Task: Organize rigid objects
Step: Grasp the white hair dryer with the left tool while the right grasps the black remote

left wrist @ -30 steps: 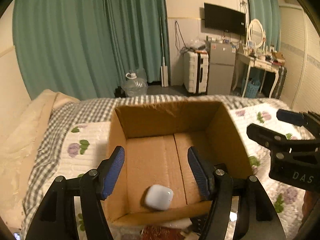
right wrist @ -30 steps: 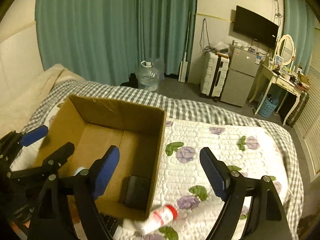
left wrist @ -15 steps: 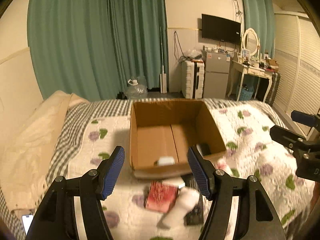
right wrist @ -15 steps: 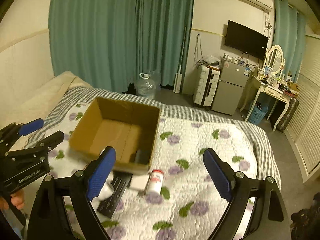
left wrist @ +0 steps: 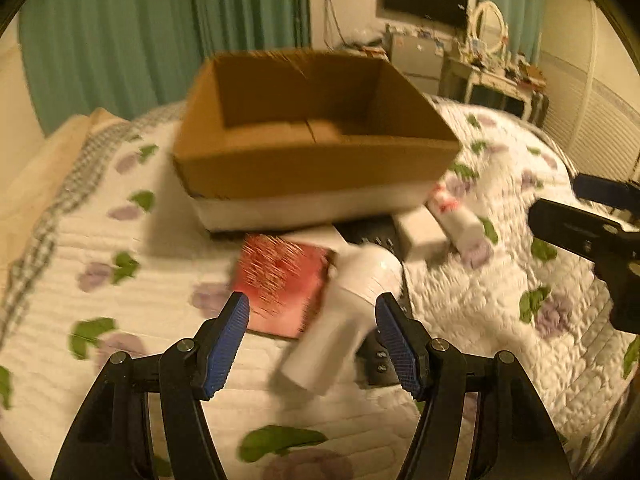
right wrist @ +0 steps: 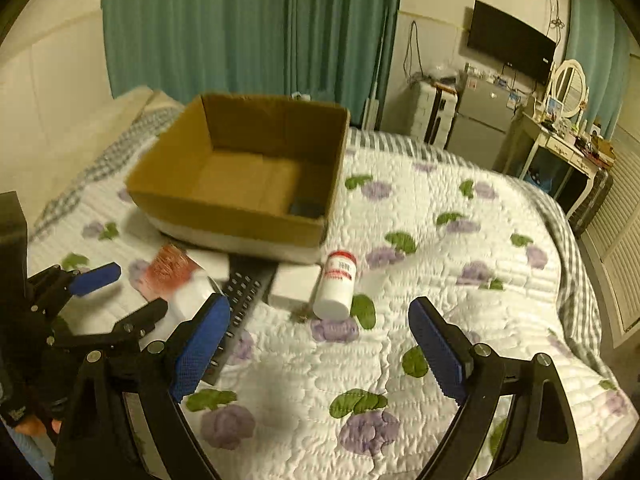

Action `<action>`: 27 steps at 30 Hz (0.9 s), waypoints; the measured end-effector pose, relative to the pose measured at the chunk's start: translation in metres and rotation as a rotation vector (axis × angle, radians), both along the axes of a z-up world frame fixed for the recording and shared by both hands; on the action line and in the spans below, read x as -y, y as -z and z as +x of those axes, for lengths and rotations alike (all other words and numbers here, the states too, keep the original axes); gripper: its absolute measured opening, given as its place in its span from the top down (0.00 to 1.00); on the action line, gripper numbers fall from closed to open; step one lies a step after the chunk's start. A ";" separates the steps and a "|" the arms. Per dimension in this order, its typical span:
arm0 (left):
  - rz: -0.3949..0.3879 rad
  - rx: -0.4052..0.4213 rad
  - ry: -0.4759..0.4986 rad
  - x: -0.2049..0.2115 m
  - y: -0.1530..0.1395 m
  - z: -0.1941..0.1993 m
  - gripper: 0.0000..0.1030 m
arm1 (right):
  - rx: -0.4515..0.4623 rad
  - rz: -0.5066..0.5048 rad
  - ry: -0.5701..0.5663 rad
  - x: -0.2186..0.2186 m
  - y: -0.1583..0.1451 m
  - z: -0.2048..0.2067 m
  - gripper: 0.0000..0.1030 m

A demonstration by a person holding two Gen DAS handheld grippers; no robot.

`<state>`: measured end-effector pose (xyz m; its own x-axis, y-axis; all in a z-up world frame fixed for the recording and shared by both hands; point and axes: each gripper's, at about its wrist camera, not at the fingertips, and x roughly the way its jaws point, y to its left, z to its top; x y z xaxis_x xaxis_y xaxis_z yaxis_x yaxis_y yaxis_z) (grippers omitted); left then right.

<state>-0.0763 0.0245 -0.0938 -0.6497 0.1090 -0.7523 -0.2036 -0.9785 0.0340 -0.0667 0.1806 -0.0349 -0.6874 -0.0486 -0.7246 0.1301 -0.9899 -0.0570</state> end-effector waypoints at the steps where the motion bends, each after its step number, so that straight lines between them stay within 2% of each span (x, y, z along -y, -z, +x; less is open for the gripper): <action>1: 0.002 0.006 0.015 -0.004 0.004 0.000 0.34 | 0.011 -0.004 0.001 -0.002 0.006 -0.003 0.11; 7: -0.008 0.036 0.051 -0.019 0.021 -0.011 0.34 | 0.059 -0.026 0.024 -0.010 0.031 -0.015 0.11; 9: -0.005 0.040 0.063 -0.022 0.024 -0.014 0.36 | 0.071 -0.028 0.029 -0.011 0.035 -0.018 0.11; 10: -0.010 0.039 0.072 -0.025 0.025 -0.014 0.38 | 0.076 -0.029 0.030 -0.011 0.037 -0.019 0.11; 11: -0.016 0.039 0.076 -0.026 0.026 -0.014 0.53 | 0.080 -0.030 0.029 -0.011 0.038 -0.020 0.11; 14: 0.004 0.040 0.086 -0.023 0.022 -0.011 0.56 | 0.086 -0.030 0.024 -0.009 0.042 -0.021 0.11; 17: 0.027 0.019 0.056 -0.013 0.007 -0.002 0.56 | 0.083 -0.031 0.011 -0.003 0.041 -0.018 0.11; 23: 0.001 -0.062 -0.030 0.015 -0.030 0.011 0.56 | 0.099 -0.027 -0.030 0.023 0.042 -0.017 0.11; 27: -0.032 -0.070 -0.090 0.032 -0.032 0.009 0.56 | 0.157 -0.038 -0.053 0.046 0.057 -0.027 0.11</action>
<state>-0.0669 -0.0074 -0.0619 -0.7065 0.0245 -0.7072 -0.1109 -0.9909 0.0765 -0.0941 0.1350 -0.0914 -0.5615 -0.1110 -0.8200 0.1863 -0.9825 0.0054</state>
